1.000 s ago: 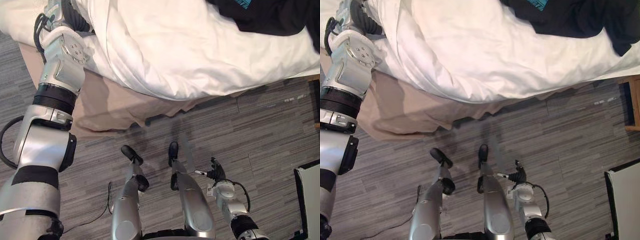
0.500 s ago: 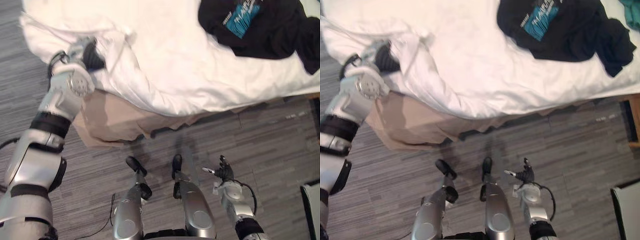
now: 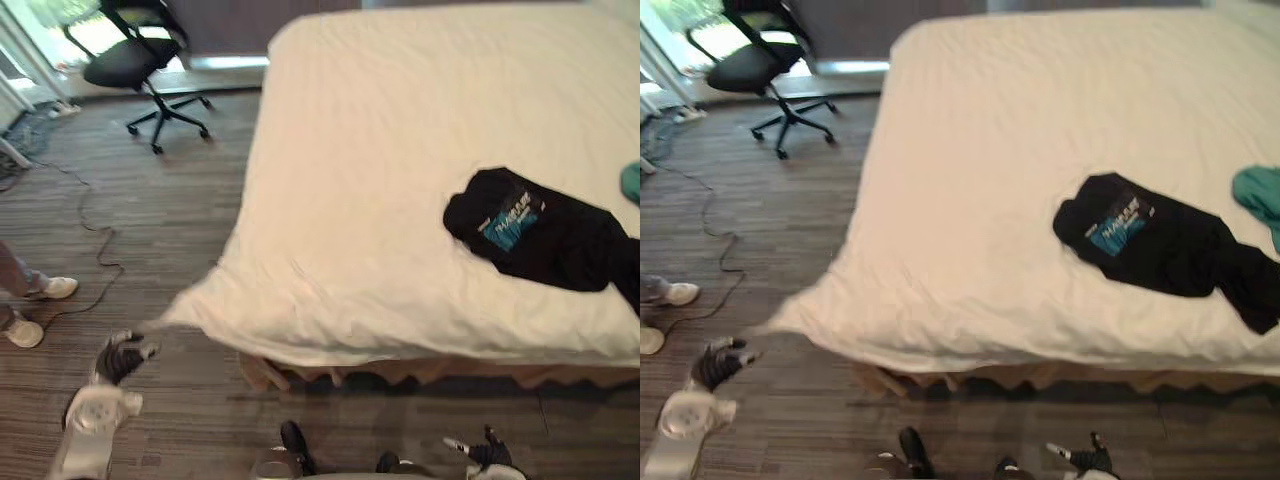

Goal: Tidy the bed and pick cloth on bed and put in laundry

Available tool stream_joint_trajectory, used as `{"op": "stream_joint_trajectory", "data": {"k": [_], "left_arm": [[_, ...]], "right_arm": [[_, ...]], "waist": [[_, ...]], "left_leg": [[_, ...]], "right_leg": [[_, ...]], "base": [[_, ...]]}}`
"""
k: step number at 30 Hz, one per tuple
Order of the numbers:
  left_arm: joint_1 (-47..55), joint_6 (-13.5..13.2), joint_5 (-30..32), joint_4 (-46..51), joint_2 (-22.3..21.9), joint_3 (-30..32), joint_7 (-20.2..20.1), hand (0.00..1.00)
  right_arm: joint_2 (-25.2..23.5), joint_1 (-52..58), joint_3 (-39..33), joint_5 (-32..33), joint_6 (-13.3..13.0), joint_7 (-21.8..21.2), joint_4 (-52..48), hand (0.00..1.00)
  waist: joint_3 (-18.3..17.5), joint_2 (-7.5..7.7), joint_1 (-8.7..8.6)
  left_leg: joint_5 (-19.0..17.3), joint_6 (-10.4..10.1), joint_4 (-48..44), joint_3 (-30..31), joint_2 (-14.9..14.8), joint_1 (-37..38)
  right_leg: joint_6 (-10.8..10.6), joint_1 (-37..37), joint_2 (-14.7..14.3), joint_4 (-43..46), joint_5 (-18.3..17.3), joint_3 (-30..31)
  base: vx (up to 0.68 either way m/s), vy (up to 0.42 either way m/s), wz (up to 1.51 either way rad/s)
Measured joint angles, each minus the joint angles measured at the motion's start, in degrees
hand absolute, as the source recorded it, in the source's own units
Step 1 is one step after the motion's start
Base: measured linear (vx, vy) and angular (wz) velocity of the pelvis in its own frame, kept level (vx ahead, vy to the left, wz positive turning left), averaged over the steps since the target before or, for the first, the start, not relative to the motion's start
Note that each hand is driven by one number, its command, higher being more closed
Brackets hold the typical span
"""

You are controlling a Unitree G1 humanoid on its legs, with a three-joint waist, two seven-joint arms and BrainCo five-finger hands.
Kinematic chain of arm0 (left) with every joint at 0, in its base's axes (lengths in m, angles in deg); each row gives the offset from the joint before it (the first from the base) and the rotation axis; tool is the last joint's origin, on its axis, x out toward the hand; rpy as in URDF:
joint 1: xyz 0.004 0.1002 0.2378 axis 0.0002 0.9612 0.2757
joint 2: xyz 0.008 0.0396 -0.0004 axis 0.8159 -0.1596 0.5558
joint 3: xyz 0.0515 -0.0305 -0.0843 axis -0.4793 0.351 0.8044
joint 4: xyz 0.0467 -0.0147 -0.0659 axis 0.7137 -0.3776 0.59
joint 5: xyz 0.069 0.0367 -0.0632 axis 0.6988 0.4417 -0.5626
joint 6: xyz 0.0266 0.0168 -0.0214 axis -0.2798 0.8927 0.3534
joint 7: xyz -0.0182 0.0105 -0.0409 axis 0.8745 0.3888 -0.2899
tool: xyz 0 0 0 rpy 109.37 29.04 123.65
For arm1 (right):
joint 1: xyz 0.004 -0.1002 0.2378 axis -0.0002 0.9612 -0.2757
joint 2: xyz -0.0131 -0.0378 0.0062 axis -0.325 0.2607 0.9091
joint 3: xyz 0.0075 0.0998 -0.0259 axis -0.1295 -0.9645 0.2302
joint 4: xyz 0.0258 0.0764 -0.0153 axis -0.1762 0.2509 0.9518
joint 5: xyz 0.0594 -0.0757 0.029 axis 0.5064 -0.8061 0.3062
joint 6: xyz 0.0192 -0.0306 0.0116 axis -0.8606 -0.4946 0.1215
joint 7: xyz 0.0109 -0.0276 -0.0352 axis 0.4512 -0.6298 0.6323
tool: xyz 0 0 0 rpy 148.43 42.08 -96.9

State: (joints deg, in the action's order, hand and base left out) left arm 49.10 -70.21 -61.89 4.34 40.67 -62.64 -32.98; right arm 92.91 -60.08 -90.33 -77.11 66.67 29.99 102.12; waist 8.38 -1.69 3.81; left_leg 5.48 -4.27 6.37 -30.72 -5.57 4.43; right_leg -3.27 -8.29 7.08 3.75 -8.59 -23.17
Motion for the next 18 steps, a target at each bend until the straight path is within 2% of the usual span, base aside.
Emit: {"op": "stream_joint_trajectory", "data": {"k": [2,6,8,10,14,18], "left_arm": [[1.97,-0.06,-0.02,-4.51,-3.71,-0.02,-0.01,0.0],[3.69,-0.3,-0.2,-12.97,-8.27,0.41,0.4,0.0],[3.79,-1.09,-4.51,-19.17,-12.45,1.16,1.63,0.0],[3.42,-1.97,-9.12,-21.56,-15.16,1.19,1.72,0.0],[2.57,-3.98,-14.36,-22.1,-15.74,1.3,2.6,0.0],[0.6,-5.82,-15.39,-22.13,-15.53,1.27,2.79,0.0]], "right_arm": [[-0.46,-0.12,0.28,0.07,0.0,-0.06,0.16,0.0],[-2.55,-0.89,0.29,0.32,0.05,-0.54,2.0,0.0],[-4.28,-1.87,-0.81,0.31,0.12,-1.09,4.01,0.0],[-4.96,-2.05,-1.94,0.31,0.22,-1.22,5.55,0.0],[-5.13,-2.01,-2.5,0.22,0.11,-1.26,7.26,0.0],[-5.1,-2.6,-2.7,0.3,0.12,-1.06,9.12,0.0]], "waist": [[-1.13,0.7,0.01],[-2.25,2.13,0.01],[-2.77,2.81,-0.02],[-2.83,2.85,-0.08],[-2.94,2.4,-0.43],[-3.15,1.88,-0.77]], "left_leg": [[-0.03,0.03,0.02,0.11,0.08,0.09],[-0.14,0.14,0.03,0.02,0.18,0.33],[-0.73,0.23,0.03,-0.46,0.45,0.93],[-1.03,0.1,0.03,-0.86,0.83,1.32],[-1.56,0.42,0.03,-1.37,1.42,2.02],[-1.71,0.62,0.03,-1.6,1.9,2.3]], "right_leg": [[-0.08,0.05,0.14,-0.05,-0.21,-0.01],[-0.5,0.02,0.24,-0.06,-0.55,0.4],[-0.64,-0.15,0.46,-0.06,-0.54,1.52],[-0.79,-0.25,0.83,-0.06,-0.4,2.06],[-0.97,-0.67,1.3,-0.18,0.3,2.74],[-1.03,-0.8,1.54,-0.32,0.38,3.17]], "base": [[-0.06,0.014,0.01],[-0.01,0.014,-0.05],[0.02,0.04,-0.15],[0.04,0.058,-0.11],[0.06,0.06,-0.08],[0.07,0.028,-0.05]]}}
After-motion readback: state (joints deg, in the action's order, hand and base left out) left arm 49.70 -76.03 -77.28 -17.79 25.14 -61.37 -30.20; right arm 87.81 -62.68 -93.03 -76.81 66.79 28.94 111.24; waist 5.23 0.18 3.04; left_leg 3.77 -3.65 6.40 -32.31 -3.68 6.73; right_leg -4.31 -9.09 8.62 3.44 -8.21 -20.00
